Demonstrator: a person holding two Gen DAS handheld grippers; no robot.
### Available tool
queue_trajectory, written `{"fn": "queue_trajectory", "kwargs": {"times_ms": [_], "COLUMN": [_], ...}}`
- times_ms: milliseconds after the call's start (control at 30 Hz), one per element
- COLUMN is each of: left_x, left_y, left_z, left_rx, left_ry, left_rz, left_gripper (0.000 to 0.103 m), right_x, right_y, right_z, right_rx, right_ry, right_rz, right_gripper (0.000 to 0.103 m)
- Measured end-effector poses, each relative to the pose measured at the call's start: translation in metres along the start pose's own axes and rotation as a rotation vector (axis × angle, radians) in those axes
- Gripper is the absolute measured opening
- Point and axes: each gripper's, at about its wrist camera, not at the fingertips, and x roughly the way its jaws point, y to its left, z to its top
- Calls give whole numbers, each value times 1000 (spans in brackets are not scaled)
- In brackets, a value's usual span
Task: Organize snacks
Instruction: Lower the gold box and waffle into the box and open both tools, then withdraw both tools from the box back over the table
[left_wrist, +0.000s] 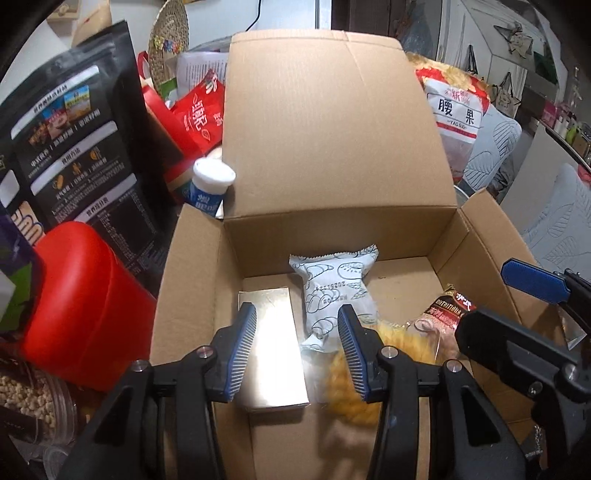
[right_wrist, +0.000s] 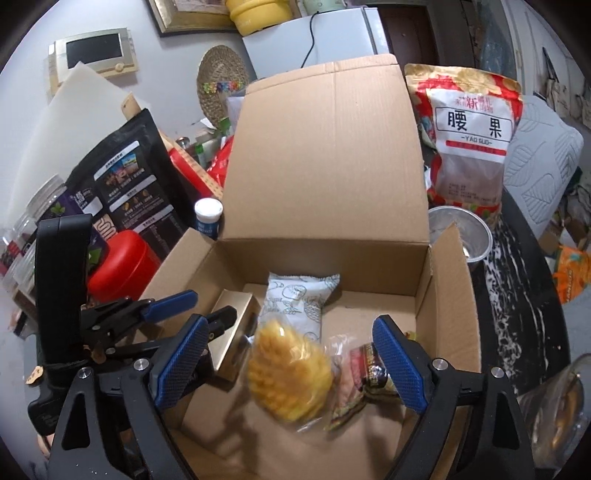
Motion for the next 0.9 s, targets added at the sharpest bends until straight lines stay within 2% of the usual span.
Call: {"fn": "queue_trajectory", "kwargs": {"times_ms": [367, 900], "left_x": [-45, -144], "left_y": [-5, -13], "left_z": [3, -8], "left_rx": [14, 36], "left_ry": [-73, -201], "left_rz": [8, 8], "left_gripper": [46, 46], "right_x": [-37, -133], "right_y": [8, 42], "right_z": [1, -9], "right_rx": [-5, -61], "right_ry": [-47, -182], "right_rz": [-26, -46], "right_gripper": [92, 92]}}
